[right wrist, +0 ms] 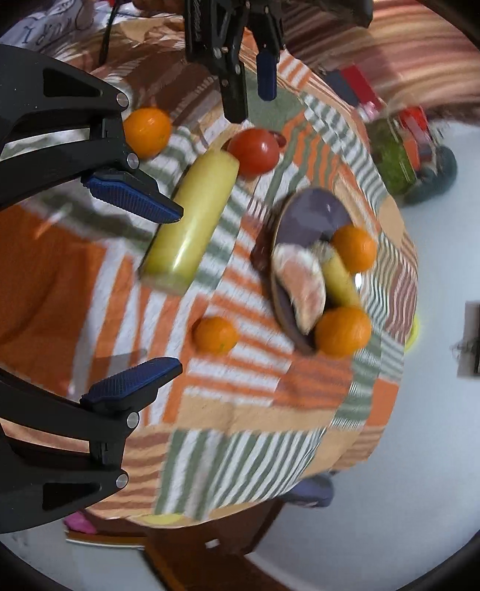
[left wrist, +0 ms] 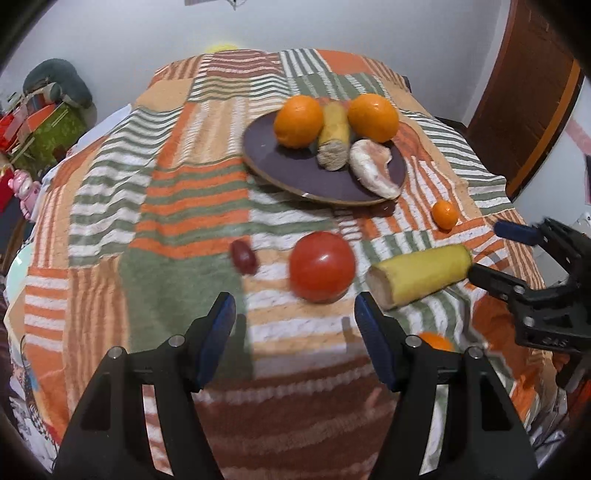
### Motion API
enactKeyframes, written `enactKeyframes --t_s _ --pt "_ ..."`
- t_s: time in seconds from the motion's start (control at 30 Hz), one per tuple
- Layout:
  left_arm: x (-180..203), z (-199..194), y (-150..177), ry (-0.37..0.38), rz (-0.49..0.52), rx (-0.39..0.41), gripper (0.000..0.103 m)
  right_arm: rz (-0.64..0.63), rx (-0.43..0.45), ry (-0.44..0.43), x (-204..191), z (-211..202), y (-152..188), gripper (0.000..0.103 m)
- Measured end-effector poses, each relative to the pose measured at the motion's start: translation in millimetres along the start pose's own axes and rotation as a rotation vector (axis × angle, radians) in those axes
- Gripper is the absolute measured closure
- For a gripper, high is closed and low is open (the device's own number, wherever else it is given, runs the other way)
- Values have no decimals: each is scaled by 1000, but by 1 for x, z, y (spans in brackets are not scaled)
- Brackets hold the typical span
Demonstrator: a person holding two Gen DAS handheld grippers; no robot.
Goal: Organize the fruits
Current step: 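Grasp the yellow cylindrical fruit with the right tool while the left tool moves toward the red tomato, then grasp the red tomato with the left tool while the right tool lifts the yellow fruit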
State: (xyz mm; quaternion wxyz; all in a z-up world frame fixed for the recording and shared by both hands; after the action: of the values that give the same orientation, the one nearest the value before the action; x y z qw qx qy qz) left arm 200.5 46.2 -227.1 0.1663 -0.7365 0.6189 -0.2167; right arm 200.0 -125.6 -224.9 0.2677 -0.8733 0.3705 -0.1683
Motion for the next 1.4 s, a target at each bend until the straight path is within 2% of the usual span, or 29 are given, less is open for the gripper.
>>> enactKeyframes --t_s 0.1,0.17,0.2,0.27,0.37,0.4,0.47,0.53,0.6,0.7,0.83,1.0,1.2,1.3,1.4 --pt "-15 -6 7 -10 -33 -9 36 -78 -50 -37 -19 22 -11 28" --pt "-23 -9 11 -7 -55 -14 36 -109 -76 -56 -28 34 -15 22" --pt "-27 -10 13 -5 -64 -14 36 -128 -82 -38 -32 40 -17 18" --pt "-32 -11 16 -2 -77 -14 36 -144 -90 -20 -36 48 -20 18" --pt "-32 -9 16 -1 -79 -13 36 -94 -91 -52 -29 55 -25 24" --pt "-32 -9 16 0 -78 -11 36 -81 -89 -57 -25 55 -26 32" --pt "-29 -9 14 10 -74 -6 36 -57 -89 -68 -20 59 -28 41" --pt "-26 -9 13 13 -68 0 36 -30 -89 -85 -15 59 -26 55" --pt "-22 -9 11 21 -58 7 36 -24 -83 -103 -14 50 -19 60" --pt "-16 -7 7 34 -48 13 36 -36 -76 -79 -16 35 -5 65" --pt "-8 -3 3 60 -42 11 36 7 -89 -54 -6 16 13 67" --pt "2 4 0 77 -26 9 36 -11 -118 -111 -3 5 21 68" --pt "8 14 -7 81 -13 1 36 -1 -66 -118 0 11 0 65" --pt "9 20 -12 85 -12 -2 36 -12 -66 -110 -3 26 -11 61" --pt "11 26 -17 90 -9 -11 36 -12 -81 -96 -2 40 -15 61"
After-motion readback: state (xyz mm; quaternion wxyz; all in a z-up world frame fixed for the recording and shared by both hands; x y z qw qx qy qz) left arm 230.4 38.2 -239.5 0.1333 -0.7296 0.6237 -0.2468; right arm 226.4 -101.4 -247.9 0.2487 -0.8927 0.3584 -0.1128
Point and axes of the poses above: each gripper's, at about its wrist camera, not at the fingertips, and z roughly the way its jaws point, x to its right, y to its underside, the point moved 1 cm from there along z, roughly the way its jaws point, and after that the axes turned 8 degrees about -z, right-handed, at the moved point
